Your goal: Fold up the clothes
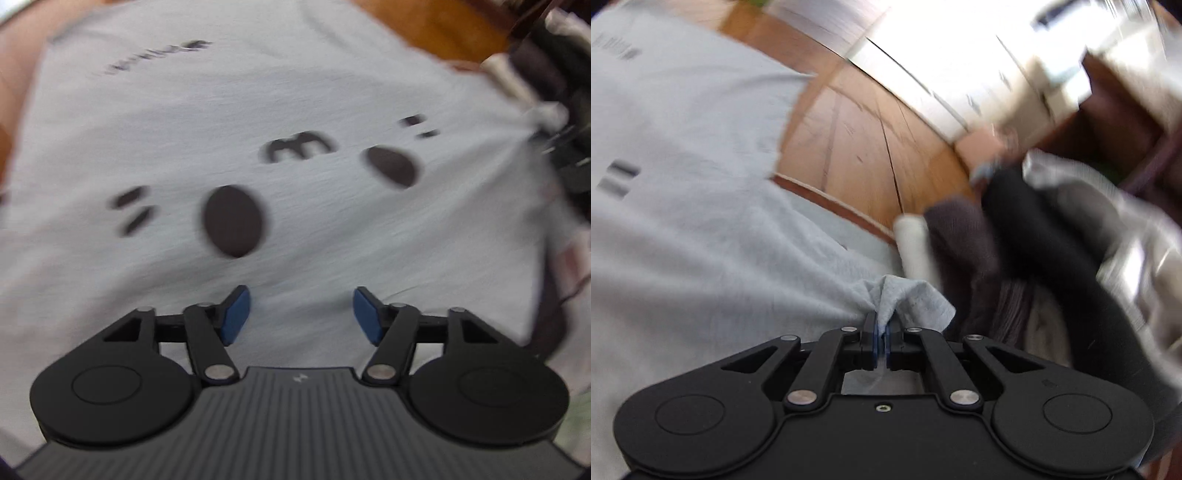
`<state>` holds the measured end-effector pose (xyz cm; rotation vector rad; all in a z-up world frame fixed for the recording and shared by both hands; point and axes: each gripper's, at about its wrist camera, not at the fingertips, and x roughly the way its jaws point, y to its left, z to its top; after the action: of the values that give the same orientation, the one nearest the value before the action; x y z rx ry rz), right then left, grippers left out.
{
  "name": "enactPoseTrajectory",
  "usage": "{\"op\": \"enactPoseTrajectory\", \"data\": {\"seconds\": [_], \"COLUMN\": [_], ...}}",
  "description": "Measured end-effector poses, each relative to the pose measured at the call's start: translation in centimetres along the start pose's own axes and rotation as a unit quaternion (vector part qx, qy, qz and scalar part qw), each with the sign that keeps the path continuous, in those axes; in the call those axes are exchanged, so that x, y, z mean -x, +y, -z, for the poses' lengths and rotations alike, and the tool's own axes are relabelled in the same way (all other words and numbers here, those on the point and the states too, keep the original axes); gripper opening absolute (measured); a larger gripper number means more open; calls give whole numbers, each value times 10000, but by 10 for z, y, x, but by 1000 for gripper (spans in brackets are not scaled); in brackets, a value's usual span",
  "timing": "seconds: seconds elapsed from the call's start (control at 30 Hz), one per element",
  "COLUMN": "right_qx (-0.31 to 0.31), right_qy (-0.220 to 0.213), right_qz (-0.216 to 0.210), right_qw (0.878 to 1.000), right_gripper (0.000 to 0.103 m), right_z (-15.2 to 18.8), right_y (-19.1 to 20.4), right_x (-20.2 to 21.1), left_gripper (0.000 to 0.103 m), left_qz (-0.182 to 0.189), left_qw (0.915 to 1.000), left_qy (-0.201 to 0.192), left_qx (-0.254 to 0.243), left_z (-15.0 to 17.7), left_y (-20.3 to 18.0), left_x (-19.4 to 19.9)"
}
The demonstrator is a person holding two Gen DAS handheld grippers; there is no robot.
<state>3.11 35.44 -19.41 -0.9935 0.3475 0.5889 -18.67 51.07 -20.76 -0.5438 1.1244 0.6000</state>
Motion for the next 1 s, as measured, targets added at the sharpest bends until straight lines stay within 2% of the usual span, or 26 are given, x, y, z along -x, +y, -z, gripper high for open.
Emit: {"op": "enactPoseTrajectory", "data": {"seconds": [0.07, 0.17, 0.3, 0.4, 0.5, 0.63, 0.7, 0.73, 0.8, 0.87, 0.93, 1.0], "right_qx": [-27, -373, -907, -997, -1659, -2215, -2633, -2872, -3306, -3484, -3405, -3106], "right_qy": [47, -57, -116, 187, 304, 76, -92, -174, -351, -572, -842, -1090], "right_qz": [79, 312, -409, -504, -783, -1141, -1409, -1658, -2292, -3090, -3893, -4634], "right_qw": [10000, 9988, 9950, 9936, 9826, 9684, 9543, 9433, 9149, 8831, 8517, 8227], "right_gripper": [2, 2, 2, 2, 2, 2, 2, 2, 3, 3, 3, 3], "right_z": [1, -7, -11, -7, -7, -18, -31, -40, -59, -82, -107, -133], "right_y": [-6, -28, -38, -29, -37, -45, -53, -56, -59, -50, -31, -1], "right_x": [-2, 11, 31, 16, 11, 26, 40, 46, 59, 80, 107, 137], "left_gripper": [66, 68, 75, 76, 76, 76, 76, 76, 76, 76, 76, 76], "left_qz": [85, 362, 535, 596, 643, 598, 677, 751, 900, 1046, 1179, 1307], "left_qw": [10000, 9989, 9976, 9968, 9964, 9966, 9953, 9937, 9895, 9838, 9749, 9623], "left_qy": [-4, 36, 77, 94, 104, 111, -91, -236, -525, -814, -1094, -1353], "left_qx": [-19, 310, 425, 520, 540, 551, 688, 793, 1002, 1210, 1542, 1963], "left_z": [2, 0, -2, -3, -2, -2, -1, 1, 3, 5, 14, 27], "left_y": [4, 13, 17, 18, 21, 23, 35, 45, 64, 82, 109, 140], "left_x": [1, 3, 0, -1, -1, 3, 19, 30, 52, 75, 94, 111]}}
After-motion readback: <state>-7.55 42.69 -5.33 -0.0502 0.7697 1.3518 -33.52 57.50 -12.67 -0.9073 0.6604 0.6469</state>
